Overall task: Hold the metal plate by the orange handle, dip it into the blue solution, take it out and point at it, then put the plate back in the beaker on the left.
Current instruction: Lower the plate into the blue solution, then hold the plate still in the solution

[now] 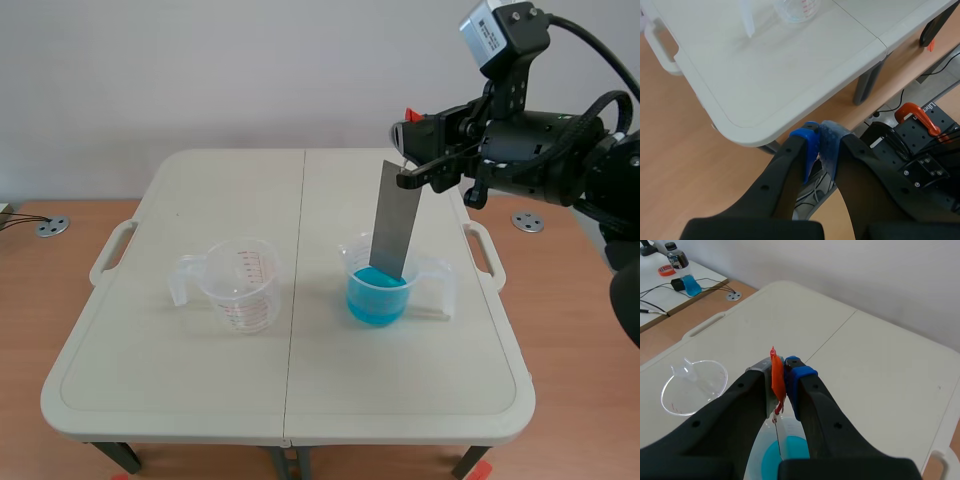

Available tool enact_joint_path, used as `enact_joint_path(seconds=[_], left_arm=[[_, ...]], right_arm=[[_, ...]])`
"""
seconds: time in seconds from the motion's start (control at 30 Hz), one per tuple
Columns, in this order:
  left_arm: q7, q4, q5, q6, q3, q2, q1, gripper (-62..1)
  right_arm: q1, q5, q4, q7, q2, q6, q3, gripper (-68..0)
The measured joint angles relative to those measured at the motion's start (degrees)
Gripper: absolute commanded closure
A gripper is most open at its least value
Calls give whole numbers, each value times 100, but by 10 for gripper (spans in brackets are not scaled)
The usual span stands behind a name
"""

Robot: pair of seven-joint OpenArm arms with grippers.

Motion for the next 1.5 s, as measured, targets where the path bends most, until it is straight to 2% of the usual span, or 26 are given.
enact_joint_path(seconds=[0.33, 0.77, 1.5], left_arm=[[181, 0, 0, 0, 0, 0, 0, -19], [184, 0, 0, -4, 0, 0, 0, -19], [184, 0, 0, -42, 0, 0, 0, -19]], right_arm=[[0, -531, -605, 396, -151, 0, -4, -13], [2, -874, -1145, 927, -177, -2, -4, -13], [17, -911, -1198, 962, -177, 0, -4, -13]])
